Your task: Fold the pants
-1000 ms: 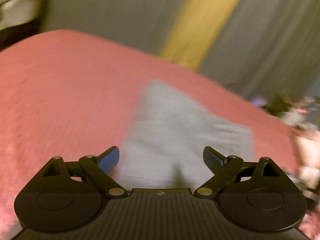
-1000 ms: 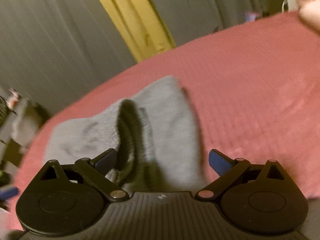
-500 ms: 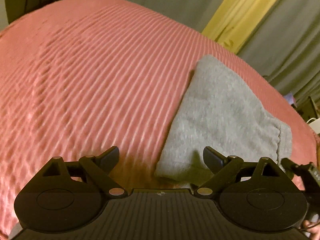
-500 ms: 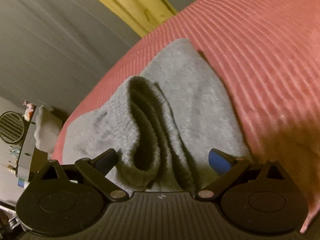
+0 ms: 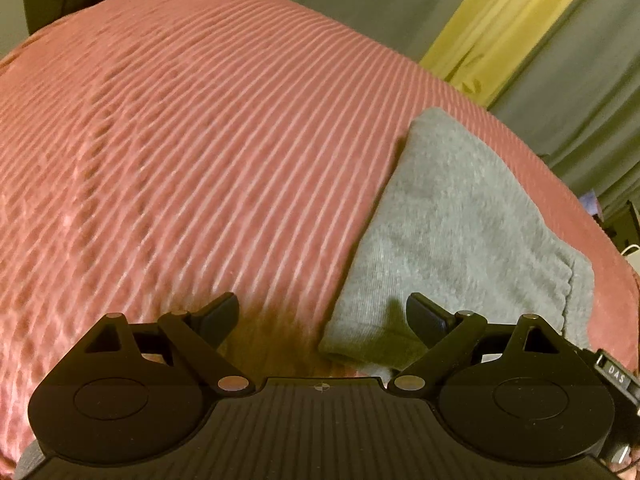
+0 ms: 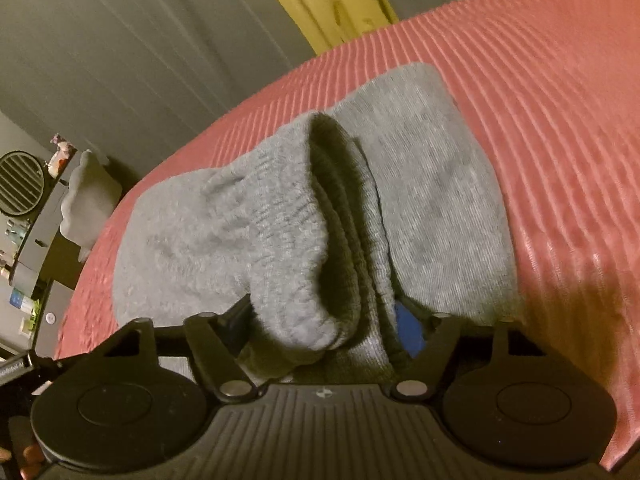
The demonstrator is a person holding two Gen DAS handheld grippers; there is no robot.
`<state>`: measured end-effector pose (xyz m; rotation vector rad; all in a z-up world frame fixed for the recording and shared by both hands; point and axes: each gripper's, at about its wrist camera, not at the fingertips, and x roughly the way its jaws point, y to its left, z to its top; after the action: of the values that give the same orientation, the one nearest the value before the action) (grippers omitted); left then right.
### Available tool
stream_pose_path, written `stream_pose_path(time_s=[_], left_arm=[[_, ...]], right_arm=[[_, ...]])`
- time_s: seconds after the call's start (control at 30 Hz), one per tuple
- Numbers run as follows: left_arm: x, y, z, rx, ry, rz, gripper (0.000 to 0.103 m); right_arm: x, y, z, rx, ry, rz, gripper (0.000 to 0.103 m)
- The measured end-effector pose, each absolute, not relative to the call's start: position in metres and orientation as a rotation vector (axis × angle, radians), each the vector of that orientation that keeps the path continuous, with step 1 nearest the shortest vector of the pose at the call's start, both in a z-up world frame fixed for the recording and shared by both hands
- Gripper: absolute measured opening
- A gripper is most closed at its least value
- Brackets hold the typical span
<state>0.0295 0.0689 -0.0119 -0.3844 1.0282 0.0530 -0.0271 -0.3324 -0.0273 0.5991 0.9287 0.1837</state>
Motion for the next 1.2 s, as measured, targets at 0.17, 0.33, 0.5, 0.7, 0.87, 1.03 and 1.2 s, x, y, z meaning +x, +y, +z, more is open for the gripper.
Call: stream_pose_path(time_s=[0.17, 0.33, 0.5, 0.7, 0.87, 1.03, 1.2], left_arm=[[0.030, 0.070, -0.013, -0.389, 1.032, 0.056, 0.095], [0.031, 0.069, -0.012, -0.377, 1.036, 0.062, 0.095], [0.031, 0.068, -0.013, -0.371, 1.040, 0.066, 0.095], [0.031, 0.071, -0.013, -0.385, 1.049, 0.074, 0.095], [0.032, 0.071, -0.014, -0.378, 1.052, 0.071, 0.095], [0.033, 0.069, -0.014, -0.359, 1.063, 0.068, 0.095], [0.034, 0.064, -0.015, -0.331, 1.069, 0.072, 0.095]], right_arm=[[-0.014, -0.325, -0.031, 0.611, 0.937, 0.189, 0.088], [-0.007, -0.308, -0.026, 0.562, 0.907, 0.132, 0.078], [-0.021, -0.301, -0.005, 0.538, 0.842, 0.113, 0.048], [-0.041, -0.285, 0.046, 0.431, 0.682, 0.126, 0.043], [-0.053, -0.294, 0.052, 0.353, 0.624, 0.068, 0.044], [-0.040, -0.299, 0.003, 0.188, 0.778, -0.099, 0.068], [-0.048, -0.294, 0.018, 0.141, 0.713, -0.104, 0.085]])
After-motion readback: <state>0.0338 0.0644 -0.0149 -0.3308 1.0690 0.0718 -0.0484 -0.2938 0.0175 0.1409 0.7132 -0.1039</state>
